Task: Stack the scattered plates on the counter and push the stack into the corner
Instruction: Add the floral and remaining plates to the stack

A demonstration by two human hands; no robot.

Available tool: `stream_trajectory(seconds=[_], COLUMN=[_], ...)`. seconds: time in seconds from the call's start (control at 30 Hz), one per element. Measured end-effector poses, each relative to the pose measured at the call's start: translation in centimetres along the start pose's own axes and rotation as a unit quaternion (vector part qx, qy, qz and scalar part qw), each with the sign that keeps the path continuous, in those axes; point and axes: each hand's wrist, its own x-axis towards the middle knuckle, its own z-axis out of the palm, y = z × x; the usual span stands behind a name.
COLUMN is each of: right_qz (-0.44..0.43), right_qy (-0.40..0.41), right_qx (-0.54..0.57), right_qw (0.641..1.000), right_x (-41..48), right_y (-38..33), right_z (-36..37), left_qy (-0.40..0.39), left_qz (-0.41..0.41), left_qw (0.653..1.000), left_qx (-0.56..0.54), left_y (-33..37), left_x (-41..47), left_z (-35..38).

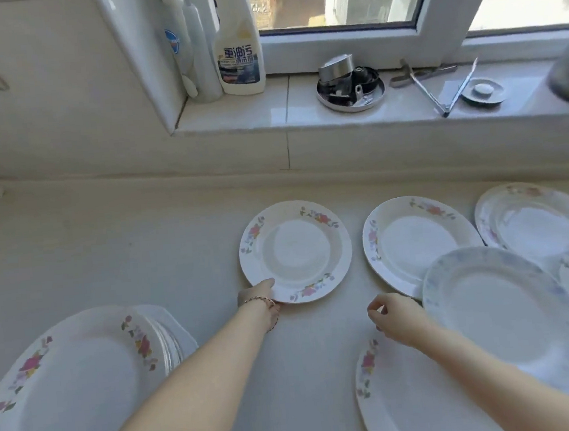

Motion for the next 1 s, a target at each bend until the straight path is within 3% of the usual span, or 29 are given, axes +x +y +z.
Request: stream_trajectory(seconds=[0.1, 0.23, 0.47, 0.67, 0.8, 1.0], right_qz=[0.0, 0.002, -0.002, -0.035, -0.052, -0.085], right_qy=[-0.011, -0.01, 0.005, 0.009, -0.009, -0.023], right_qx=[-0.002, 0.006, 0.017, -0.016, -0.006, -0.038], right_qw=[1.0, 1.0, 1.0, 0.999, 0.999, 0.995], right_x=[1.1, 1.4, -0.8, -3.3, -4.4, -5.2], right_y=[0.4, 0.3, -0.6, -3.2, -5.3, -7.7], right_z=[-0.2, -0.4, -0.8, 0.3, 2.4, 5.1], left_qy=[0.024, -0.002, -0.008, -0.049, -0.016, 0.057], left_qz=[-0.012, -0.017, 0.051, 0.157, 0.206, 0.193], left_qw=[0.999, 0.999, 0.999, 0.984, 0.973, 0.968], left_qx=[-0.042, -0.041, -0.004, -0.064, -0.103, -0.147], left_y=[0.1, 0.3, 1.5, 2.7, 2.3, 0.7], left_x=[1.1, 1.3, -1.5, -7.4, -10.2, -10.8], left_z=[0.6, 0.1, -2.8, -10.9, -17.9, -26.6])
